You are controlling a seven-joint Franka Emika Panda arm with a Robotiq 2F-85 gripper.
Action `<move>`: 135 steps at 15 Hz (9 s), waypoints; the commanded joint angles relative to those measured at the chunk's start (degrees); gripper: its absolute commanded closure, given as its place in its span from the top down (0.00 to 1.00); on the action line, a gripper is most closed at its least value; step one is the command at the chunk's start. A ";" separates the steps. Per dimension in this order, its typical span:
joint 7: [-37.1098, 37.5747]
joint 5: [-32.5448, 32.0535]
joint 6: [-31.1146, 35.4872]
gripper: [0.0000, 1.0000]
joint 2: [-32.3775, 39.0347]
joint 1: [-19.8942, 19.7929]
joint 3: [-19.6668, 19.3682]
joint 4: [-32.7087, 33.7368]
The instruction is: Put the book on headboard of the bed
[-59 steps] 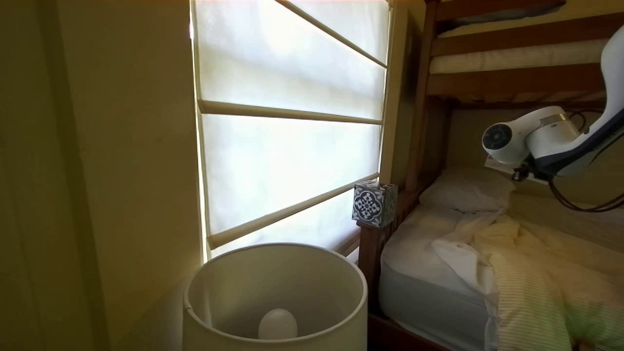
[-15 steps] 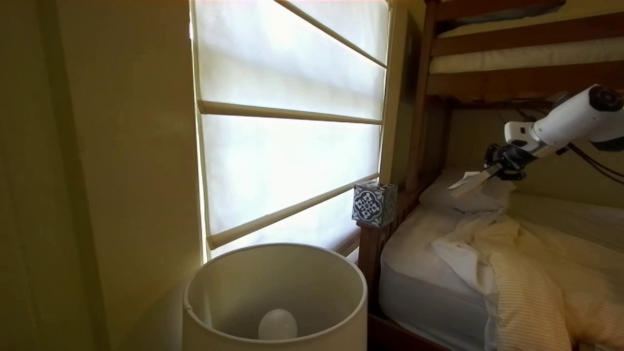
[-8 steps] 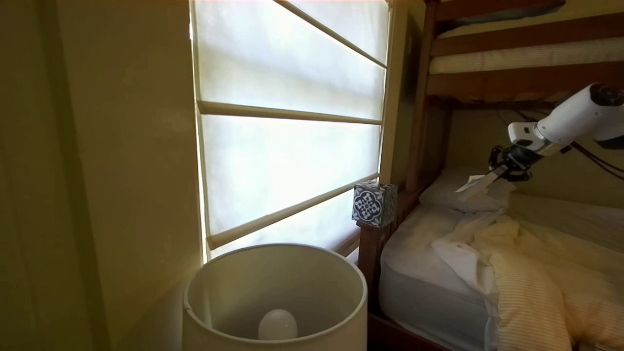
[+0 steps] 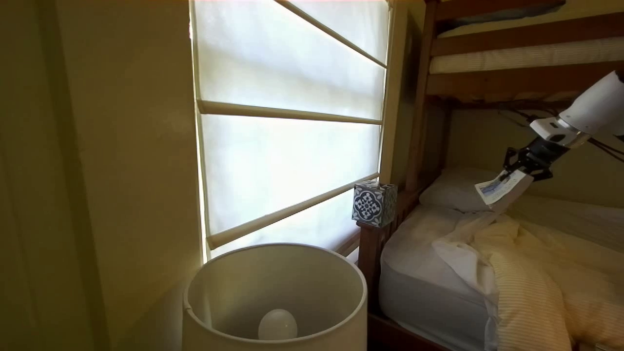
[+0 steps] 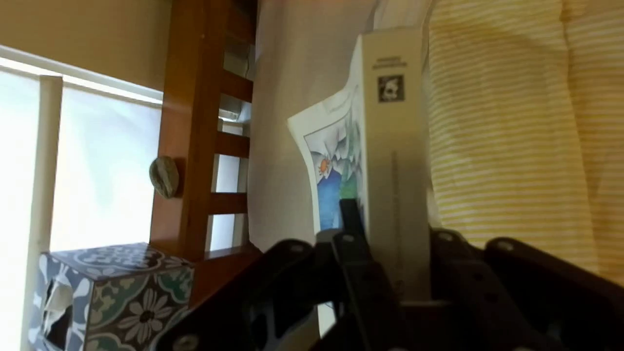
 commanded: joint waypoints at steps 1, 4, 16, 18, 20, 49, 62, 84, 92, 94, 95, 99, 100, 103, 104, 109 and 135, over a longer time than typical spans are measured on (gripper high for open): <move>-9.13 7.66 6.50 0.06 4.70 -4.16 0.53 6.71; -12.57 21.35 7.12 0.06 7.93 -7.42 1.69 7.71; -11.00 38.97 2.50 0.06 15.82 -13.15 9.78 9.10; -10.22 42.48 0.25 0.06 17.54 -13.84 11.83 11.35; -8.81 45.42 -2.20 0.06 19.32 -14.15 14.05 13.83; -14.98 60.86 -14.54 0.06 38.50 -14.73 25.25 27.11; -17.39 65.32 -15.25 0.06 42.67 -14.04 27.33 31.11; -16.33 64.47 -16.66 0.06 48.06 -14.02 28.80 38.02; -11.57 61.01 -17.07 0.06 49.63 -14.13 29.27 37.01; -11.21 61.10 -16.90 0.06 49.34 -14.27 29.18 36.94; -11.10 60.96 -16.81 0.06 49.31 -14.31 29.15 36.82; -10.75 60.51 -18.07 0.06 49.55 -13.94 28.93 36.61; -9.35 58.58 -18.57 0.06 49.69 -14.46 29.64 37.52; -8.02 56.71 -18.57 0.06 50.23 -14.12 29.68 39.17; -7.29 55.94 -18.63 0.06 50.30 -13.95 29.64 39.58; -3.84 52.72 -18.44 0.06 50.85 -13.42 29.11 41.22; 20.21 28.26 -14.68 1.00 35.39 -1.63 10.71 27.02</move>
